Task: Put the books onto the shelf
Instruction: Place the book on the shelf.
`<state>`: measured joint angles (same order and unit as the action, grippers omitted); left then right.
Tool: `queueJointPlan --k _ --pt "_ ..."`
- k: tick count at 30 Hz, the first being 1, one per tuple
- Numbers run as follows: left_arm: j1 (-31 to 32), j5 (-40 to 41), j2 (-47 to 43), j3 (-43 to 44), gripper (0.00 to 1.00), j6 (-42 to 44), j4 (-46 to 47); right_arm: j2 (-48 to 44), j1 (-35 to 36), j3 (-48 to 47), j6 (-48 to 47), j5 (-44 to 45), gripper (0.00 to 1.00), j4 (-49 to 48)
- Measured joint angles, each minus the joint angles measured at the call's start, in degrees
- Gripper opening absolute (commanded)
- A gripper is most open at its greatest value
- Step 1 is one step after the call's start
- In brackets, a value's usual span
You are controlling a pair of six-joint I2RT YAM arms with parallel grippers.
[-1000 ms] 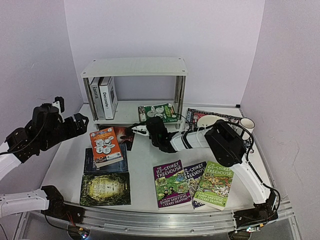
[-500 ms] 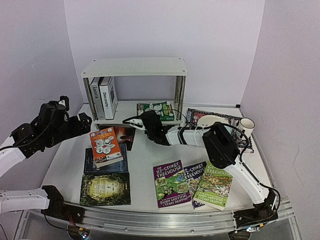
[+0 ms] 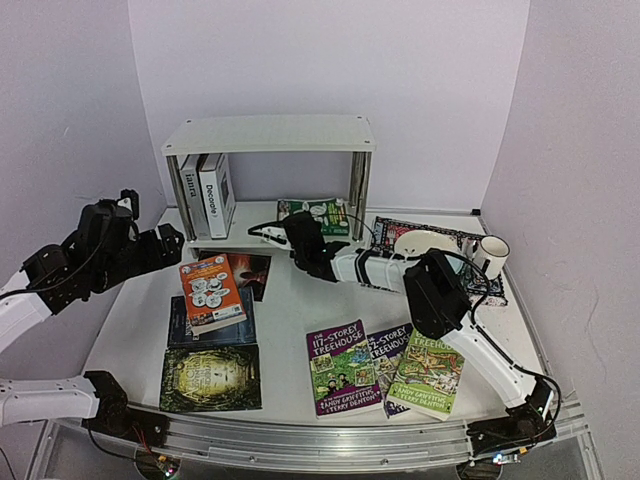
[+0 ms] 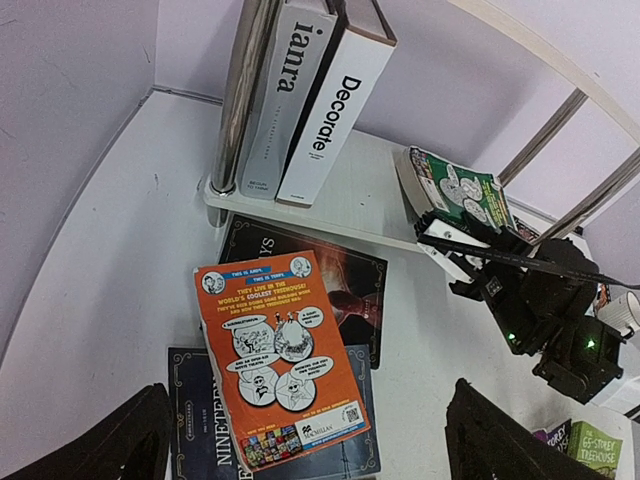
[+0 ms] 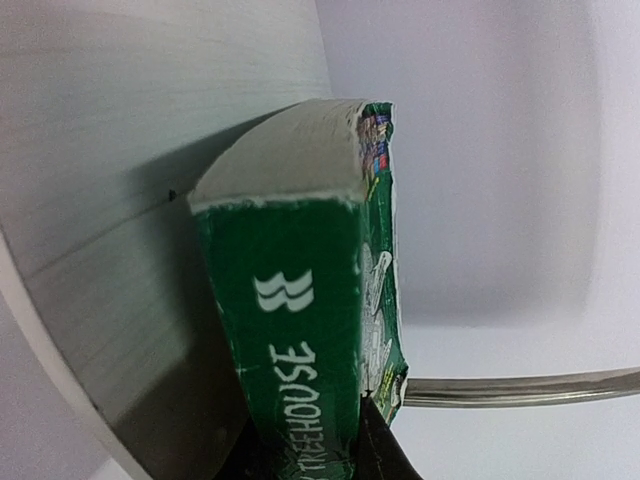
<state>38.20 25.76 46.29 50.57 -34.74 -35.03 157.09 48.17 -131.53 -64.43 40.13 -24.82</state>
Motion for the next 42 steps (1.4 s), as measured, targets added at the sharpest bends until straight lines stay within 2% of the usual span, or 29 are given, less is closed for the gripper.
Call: queueJointPlan --k 12,16,21,23,25,31,32,42 --pt "0.0 0.1 0.4 0.0 0.96 0.0 0.0 2.0 -1.2 -3.8 0.8 0.2 0.01 1.3" --pt "0.0 0.1 0.3 0.0 0.96 0.0 0.0 3.0 -1.4 -5.0 0.6 0.4 0.06 1.2" --pt "0.0 0.1 0.2 0.0 0.96 0.0 0.0 3.1 -1.4 -5.2 0.9 0.6 0.40 1.2" --pt "0.0 0.1 0.2 0.0 0.96 0.0 0.0 3.1 -1.4 -5.2 1.5 0.7 0.44 1.1" --pt "0.0 0.1 0.2 0.0 0.96 0.0 0.0 2.7 -1.4 -4.7 2.9 0.5 0.52 1.0" --pt "0.0 0.0 -0.3 0.0 0.96 -0.2 0.0 -0.9 -1.6 -1.6 6.6 -1.3 0.93 2.7" --pt "0.0 -0.1 -0.4 0.0 0.96 -0.2 0.0 -1.4 -1.6 -1.4 7.4 -1.7 0.97 3.4" --pt "0.0 -0.2 -3.0 0.0 0.96 -1.3 0.0 -5.4 -1.6 2.1 11.8 -4.9 0.98 6.7"
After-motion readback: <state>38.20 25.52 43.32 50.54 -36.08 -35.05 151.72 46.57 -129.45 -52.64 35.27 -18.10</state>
